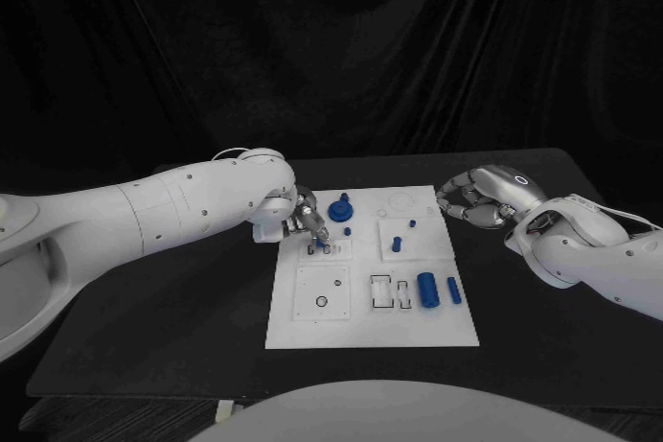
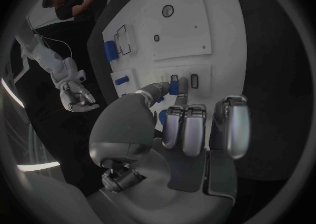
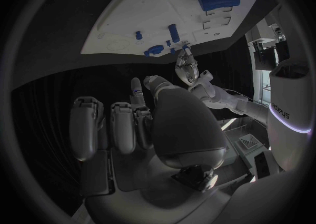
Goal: Assemble the parts on the task board
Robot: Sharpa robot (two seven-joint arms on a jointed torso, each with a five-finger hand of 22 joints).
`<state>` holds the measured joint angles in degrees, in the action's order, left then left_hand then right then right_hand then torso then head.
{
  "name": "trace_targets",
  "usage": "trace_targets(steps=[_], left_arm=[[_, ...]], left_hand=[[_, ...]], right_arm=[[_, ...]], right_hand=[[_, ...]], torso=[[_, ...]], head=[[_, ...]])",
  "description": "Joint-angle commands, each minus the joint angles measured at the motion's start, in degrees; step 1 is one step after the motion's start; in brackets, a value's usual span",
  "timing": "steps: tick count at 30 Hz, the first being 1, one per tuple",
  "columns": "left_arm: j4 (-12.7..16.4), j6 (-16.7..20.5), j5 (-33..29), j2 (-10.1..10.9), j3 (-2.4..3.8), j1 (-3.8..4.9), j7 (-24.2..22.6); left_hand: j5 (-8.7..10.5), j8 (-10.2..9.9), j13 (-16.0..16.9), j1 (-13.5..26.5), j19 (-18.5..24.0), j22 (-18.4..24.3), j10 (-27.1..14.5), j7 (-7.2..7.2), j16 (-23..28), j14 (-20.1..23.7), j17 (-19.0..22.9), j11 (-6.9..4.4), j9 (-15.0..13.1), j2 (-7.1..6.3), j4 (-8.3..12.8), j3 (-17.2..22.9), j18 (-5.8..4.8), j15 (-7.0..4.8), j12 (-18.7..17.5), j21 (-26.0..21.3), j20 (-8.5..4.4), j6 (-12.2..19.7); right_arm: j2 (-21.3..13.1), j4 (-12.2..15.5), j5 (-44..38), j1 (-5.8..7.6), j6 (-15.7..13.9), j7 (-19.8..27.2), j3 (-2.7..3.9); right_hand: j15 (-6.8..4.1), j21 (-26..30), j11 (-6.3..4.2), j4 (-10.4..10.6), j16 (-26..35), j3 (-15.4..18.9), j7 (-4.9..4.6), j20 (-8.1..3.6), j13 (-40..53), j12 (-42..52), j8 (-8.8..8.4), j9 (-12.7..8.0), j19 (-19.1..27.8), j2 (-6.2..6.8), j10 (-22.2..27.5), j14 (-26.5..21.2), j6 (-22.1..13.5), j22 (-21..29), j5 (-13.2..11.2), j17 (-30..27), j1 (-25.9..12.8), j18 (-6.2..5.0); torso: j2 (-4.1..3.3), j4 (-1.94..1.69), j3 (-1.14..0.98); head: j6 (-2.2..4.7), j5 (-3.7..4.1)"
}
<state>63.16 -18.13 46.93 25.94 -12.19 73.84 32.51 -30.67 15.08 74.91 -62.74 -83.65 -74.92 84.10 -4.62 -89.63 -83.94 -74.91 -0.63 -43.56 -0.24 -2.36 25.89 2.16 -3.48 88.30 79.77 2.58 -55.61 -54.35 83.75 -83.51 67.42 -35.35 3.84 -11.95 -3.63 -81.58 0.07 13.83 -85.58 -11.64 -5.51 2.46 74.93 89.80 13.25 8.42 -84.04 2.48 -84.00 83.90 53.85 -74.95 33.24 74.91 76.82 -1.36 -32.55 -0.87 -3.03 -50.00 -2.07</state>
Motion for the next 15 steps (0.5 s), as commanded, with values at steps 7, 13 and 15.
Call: trace_targets(steps=[7,13,15], left_arm=[[0.64,1.09,-0.49,0.26,0.05,-0.53,-0.35],[0.79,1.43,-0.49,0.21,0.04,-0.93,-0.53],[0.67,1.57,-0.49,0.07,0.04,-1.04,-0.66]], left_hand=[[-0.41,-0.19,13.04,-0.04,-0.24,-11.64,4.25,1.2,-0.05,-5.73,-14.36,-0.37,0.07,0.51,1.92,2.41,0.43,-0.43,-0.25,-0.06,0.0,-1.31],[-0.45,-0.21,12.94,-0.02,-0.19,-11.61,4.16,1.2,0.0,-5.69,-14.26,-0.37,0.09,0.51,1.95,2.47,0.45,-0.43,-0.35,-0.15,0.0,-1.3],[-0.46,-0.22,12.97,-0.01,-0.21,-11.62,4.19,1.2,-0.01,-5.69,-14.27,-0.37,0.1,0.52,1.96,2.48,0.44,-0.43,-0.32,-0.11,0.0,-1.3]], right_arm=[[0.07,0.11,-0.11,-0.14,-0.28,-0.66,0.04],[0.0,0.18,-0.11,-0.14,-0.34,-0.63,0.04],[-0.03,0.21,-0.11,-0.14,-0.35,-0.64,0.04]], right_hand=[[0.33,0.26,0.55,-0.14,0.38,-0.32,-0.12,0.42,15.07,0.2,-0.22,0.06,-2.24,0.0,-6.0,4.22,0.23,-12.08,0.31,5.39,0.49,-0.87],[0.33,0.26,0.55,-0.14,0.38,-0.32,-0.12,0.42,15.07,0.2,-0.22,0.06,-2.24,0.0,-6.0,4.22,0.23,-12.08,0.31,5.39,0.49,-0.87],[0.35,0.26,0.57,-0.18,0.41,-0.34,-0.14,0.44,15.07,0.2,-0.26,0.07,-2.25,0.05,-6.0,4.22,0.2,-12.08,0.32,5.33,0.46,-0.86]], torso=[[-0.05,-0.01,0.01],[-0.06,-0.01,0.01],[-0.01,-0.01,0.0]], head=[[0.0,-0.17],[0.0,0.01],[0.0,0.1]])
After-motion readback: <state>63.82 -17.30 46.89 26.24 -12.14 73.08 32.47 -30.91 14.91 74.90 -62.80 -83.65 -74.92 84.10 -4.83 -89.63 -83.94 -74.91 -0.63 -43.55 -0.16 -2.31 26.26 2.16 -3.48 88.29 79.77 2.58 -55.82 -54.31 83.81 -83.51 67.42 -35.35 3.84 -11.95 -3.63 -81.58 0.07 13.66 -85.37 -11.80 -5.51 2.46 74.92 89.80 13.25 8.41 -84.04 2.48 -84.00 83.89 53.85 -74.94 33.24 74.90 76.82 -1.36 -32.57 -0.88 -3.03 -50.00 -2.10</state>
